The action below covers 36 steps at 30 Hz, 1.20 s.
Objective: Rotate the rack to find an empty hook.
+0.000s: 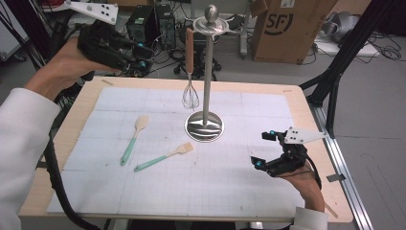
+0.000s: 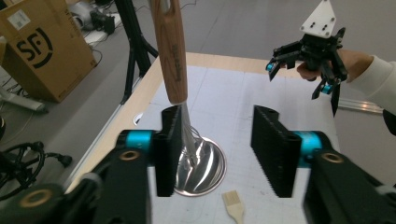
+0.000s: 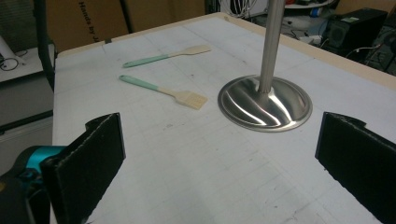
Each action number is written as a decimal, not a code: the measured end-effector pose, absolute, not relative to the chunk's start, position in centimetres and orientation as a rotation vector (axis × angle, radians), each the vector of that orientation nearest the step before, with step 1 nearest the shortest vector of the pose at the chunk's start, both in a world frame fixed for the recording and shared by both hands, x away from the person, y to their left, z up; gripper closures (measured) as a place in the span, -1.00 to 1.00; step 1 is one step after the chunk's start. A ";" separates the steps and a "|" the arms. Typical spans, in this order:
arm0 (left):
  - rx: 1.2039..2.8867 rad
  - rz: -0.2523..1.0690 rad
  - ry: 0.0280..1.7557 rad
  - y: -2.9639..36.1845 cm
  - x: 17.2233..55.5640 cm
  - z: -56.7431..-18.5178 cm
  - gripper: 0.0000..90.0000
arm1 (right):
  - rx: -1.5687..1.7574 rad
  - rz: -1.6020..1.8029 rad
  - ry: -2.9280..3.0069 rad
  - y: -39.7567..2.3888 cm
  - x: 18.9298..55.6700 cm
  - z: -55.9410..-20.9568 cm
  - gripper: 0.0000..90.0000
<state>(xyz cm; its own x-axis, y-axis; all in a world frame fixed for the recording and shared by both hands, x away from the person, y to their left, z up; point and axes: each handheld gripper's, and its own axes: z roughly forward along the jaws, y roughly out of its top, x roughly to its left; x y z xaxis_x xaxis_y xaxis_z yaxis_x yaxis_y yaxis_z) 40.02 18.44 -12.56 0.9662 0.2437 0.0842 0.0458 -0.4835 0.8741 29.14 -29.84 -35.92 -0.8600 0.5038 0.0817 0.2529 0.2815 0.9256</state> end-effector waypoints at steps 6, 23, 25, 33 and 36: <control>2.060 0.230 0.183 17.0 40.0 -11.3 0.83 | 0.708 1.614 2.328 -29.7 29.2 -36.1 -0.99; 2.060 0.220 0.157 12.9 41.2 -9.5 1.00 | 0.708 1.621 2.330 -29.7 29.2 -36.1 -0.99; 2.056 0.223 0.157 12.5 41.5 -9.5 1.00 | 0.705 1.623 2.324 -29.7 29.3 -36.1 -0.99; 2.068 0.225 0.157 11.0 43.0 -9.1 1.00 | 0.705 1.630 2.323 -29.9 29.3 -36.1 -0.99; 2.071 0.229 0.170 10.7 43.6 -9.3 1.00 | 0.701 1.627 2.330 -29.7 29.4 -36.2 -0.99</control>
<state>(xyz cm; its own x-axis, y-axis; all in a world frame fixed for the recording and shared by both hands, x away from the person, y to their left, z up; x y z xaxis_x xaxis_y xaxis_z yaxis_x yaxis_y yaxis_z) 43.61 10.73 -9.26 0.9721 0.2159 0.0920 0.0254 -0.4864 0.8734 29.36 -29.73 -36.17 -0.8635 0.4955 0.0936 0.2586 0.2757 0.9258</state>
